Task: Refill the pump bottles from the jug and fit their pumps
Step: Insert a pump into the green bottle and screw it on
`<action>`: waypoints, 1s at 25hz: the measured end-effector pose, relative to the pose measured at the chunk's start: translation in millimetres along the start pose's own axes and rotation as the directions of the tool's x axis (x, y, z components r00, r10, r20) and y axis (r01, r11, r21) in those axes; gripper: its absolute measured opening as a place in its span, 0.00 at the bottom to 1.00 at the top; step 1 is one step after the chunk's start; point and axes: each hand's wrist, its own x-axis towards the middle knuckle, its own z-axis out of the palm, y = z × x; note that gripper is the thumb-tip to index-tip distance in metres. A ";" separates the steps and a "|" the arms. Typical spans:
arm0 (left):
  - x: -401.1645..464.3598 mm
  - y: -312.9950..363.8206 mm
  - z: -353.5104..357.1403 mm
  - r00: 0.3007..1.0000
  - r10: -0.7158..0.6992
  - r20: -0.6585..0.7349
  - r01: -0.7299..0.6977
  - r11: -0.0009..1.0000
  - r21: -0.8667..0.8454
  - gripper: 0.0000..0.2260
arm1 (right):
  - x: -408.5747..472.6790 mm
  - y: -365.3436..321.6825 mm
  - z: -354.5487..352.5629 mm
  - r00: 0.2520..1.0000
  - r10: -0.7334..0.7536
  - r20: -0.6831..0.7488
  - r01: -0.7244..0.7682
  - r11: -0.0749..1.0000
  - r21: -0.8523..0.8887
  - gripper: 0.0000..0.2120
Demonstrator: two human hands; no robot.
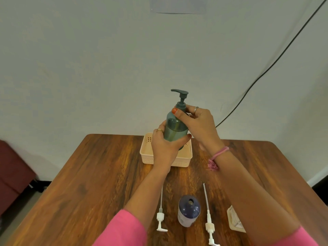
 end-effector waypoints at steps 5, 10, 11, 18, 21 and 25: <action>12.8 -7.9 -14.5 0.999 -0.039 0.001 0.039 0.999 -0.012 0.35 | -2.8 4.9 1.6 0.971 0.147 0.187 -0.077 0.939 -0.335 0.43; 31.9 -27.2 -23.1 0.996 -0.092 -0.009 0.092 0.996 -0.008 0.35 | -3.5 30.4 37.2 0.986 0.118 0.118 -0.068 0.928 -0.367 0.36; 34.0 -27.9 -25.7 0.996 -0.091 -0.006 0.091 0.996 0.001 0.35 | -0.2 35.8 43.4 0.990 0.115 0.087 -0.078 0.933 -0.352 0.35; 64.2 -62.0 -76.3 0.975 -0.195 0.106 0.165 0.957 0.240 0.39 | 33.7 81.6 81.5 0.979 0.201 0.030 -0.182 0.932 -0.312 0.33; 74.2 -89.2 -111.9 0.954 -0.293 0.057 0.280 0.945 0.169 0.22 | 54.0 118.2 99.3 0.963 0.271 0.012 -0.247 0.893 -0.376 0.33; 87.7 -126.7 -149.2 0.913 -0.408 0.014 0.403 0.905 0.136 0.13 | 76.7 169.2 123.6 0.928 0.373 -0.001 -0.334 0.829 -0.448 0.34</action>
